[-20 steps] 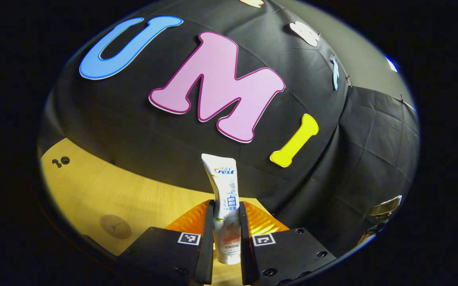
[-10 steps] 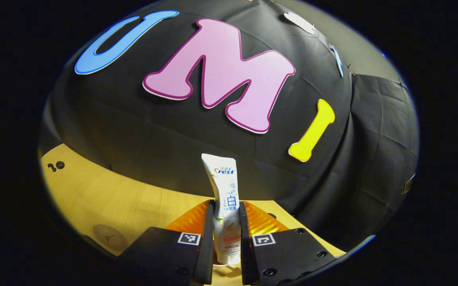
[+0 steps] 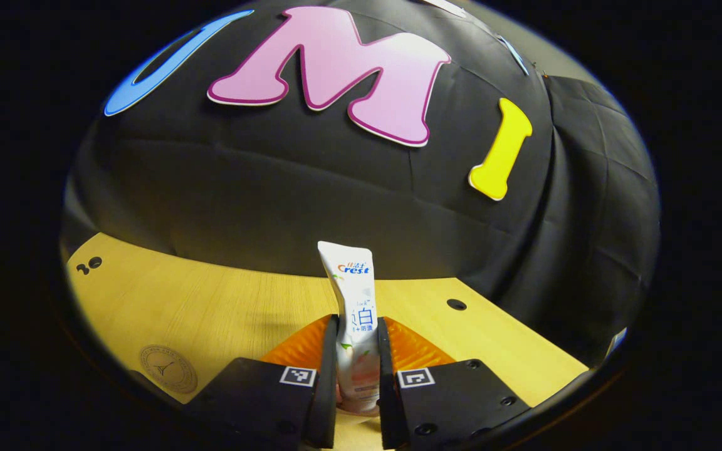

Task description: Put the toothbrush and toothpaste on the desktop into the cup, then pick up the cup and place it on the coaster on the desktop.

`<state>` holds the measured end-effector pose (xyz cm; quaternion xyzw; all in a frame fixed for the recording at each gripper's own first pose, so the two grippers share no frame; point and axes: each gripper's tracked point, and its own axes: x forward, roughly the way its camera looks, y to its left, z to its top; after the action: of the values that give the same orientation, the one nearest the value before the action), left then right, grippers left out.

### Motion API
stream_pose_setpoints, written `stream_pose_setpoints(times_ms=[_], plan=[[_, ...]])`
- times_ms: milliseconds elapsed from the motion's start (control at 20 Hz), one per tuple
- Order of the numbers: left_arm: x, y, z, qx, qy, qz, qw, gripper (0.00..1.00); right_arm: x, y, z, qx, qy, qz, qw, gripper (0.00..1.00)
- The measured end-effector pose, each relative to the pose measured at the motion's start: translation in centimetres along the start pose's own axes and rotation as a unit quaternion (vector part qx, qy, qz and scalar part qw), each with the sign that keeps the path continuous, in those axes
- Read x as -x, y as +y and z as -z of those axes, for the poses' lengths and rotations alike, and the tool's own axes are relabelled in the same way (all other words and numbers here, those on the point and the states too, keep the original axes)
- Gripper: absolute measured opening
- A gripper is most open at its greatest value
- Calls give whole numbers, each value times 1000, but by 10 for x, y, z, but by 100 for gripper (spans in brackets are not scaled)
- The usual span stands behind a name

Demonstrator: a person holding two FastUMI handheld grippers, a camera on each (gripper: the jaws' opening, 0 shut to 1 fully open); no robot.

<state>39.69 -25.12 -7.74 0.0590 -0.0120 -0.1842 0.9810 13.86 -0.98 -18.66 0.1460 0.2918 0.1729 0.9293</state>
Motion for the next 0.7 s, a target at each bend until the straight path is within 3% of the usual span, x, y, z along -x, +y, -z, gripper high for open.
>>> stream_pose_setpoints(times_ms=[350, 400, 450, 550, 600, 650, 700], plan=[[6, -1, 12, 31, 13, 8, 999, 40, -1, -12, -10, -11, -9, 5, 1000, 9], [8, -2, 11, 36, 12, 10, 999, 51, -1, -12, -12, -13, -11, 5, 1000, 9], [9, -3, 11, 40, 12, 11, 999, 48, -2, -13, -14, -15, -12, 5, 1000, 9], [13, 0, 7, 42, 11, 5, 999, 52, -4, -10, -20, -23, -18, 1, 1000, 9], [16, 0, 6, 46, 14, 6, 999, 61, -6, -8, -23, -26, -22, 0, 999, 9], [21, -1, 5, 51, 16, 7, 999, 52, -9, -7, -27, -29, -27, -1, 999, 9], [24, -1, 2, 53, 15, 7, 998, 52, -11, -4, -32, -35, -34, -5, 999, 9]])
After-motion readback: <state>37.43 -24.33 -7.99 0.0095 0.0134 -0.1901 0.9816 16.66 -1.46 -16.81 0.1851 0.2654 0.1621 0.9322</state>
